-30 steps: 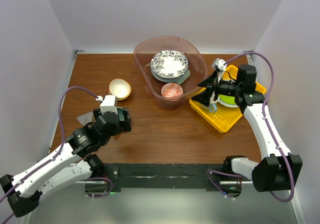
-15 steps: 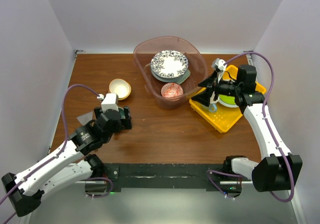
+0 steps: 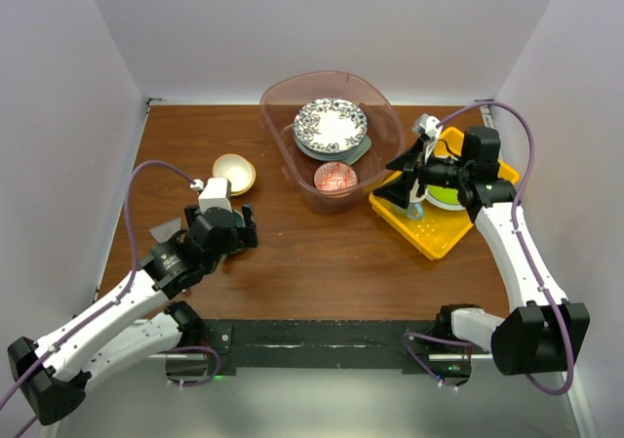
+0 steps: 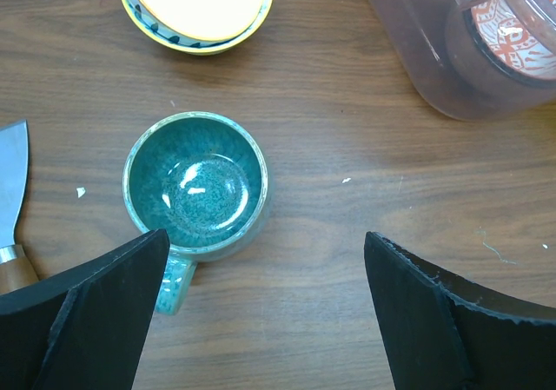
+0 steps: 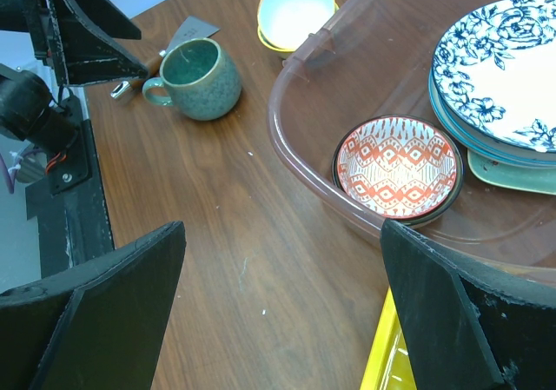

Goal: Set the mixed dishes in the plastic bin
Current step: Pick up the bowl from the center of the board.

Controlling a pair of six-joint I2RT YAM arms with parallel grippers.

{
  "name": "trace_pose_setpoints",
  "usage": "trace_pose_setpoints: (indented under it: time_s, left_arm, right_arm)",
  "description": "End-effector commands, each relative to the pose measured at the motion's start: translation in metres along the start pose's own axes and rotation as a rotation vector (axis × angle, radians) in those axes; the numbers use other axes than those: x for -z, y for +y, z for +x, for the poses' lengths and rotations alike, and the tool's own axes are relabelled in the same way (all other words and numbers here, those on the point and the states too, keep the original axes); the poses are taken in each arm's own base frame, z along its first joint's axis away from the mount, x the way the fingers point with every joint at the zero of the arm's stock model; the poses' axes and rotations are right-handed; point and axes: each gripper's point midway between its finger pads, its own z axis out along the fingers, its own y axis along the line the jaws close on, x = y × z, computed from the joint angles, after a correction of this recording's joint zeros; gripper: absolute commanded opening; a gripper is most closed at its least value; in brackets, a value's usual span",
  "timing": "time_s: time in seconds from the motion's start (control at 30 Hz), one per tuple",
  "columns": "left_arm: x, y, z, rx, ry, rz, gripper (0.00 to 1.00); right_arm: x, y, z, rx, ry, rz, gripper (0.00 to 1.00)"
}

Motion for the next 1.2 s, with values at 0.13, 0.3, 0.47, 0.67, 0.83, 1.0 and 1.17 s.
trace_pose_setpoints:
  time_s: [0.13, 0.3, 0.47, 0.67, 0.83, 1.0, 1.17]
  left_arm:
    - [-0.006, -0.003, -0.009, 0.007, -0.03, 0.015, 1.0]
    - [-0.008, -0.002, -0.01, 0.007, -0.028, 0.016, 1.0]
    - [-0.011, -0.001, -0.012, 0.008, -0.027, 0.015, 1.0]
    - [-0.015, -0.001, -0.012, 0.009, -0.019, 0.021, 1.0]
    - [-0.019, -0.001, -0.014, 0.015, -0.018, 0.026, 1.0]
    - [-0.022, 0.0, -0.016, 0.02, -0.019, 0.027, 1.0]
    - [-0.024, 0.001, -0.016, 0.021, -0.013, 0.026, 1.0]
  right_arm:
    - [0.002, 0.004, -0.009, 0.04, -0.017, -0.024, 0.98]
    - [0.001, 0.005, -0.01, 0.042, -0.018, -0.027, 0.98]
    - [0.002, 0.004, -0.009, 0.042, -0.018, -0.026, 0.98]
    - [0.002, 0.005, -0.01, 0.042, -0.018, -0.026, 0.98]
    - [0.002, 0.005, -0.01, 0.043, -0.018, -0.026, 0.98]
    - [0.002, 0.004, -0.009, 0.04, -0.017, -0.026, 0.98]
    - [0.002, 0.005, -0.01, 0.043, -0.019, -0.026, 0.98]
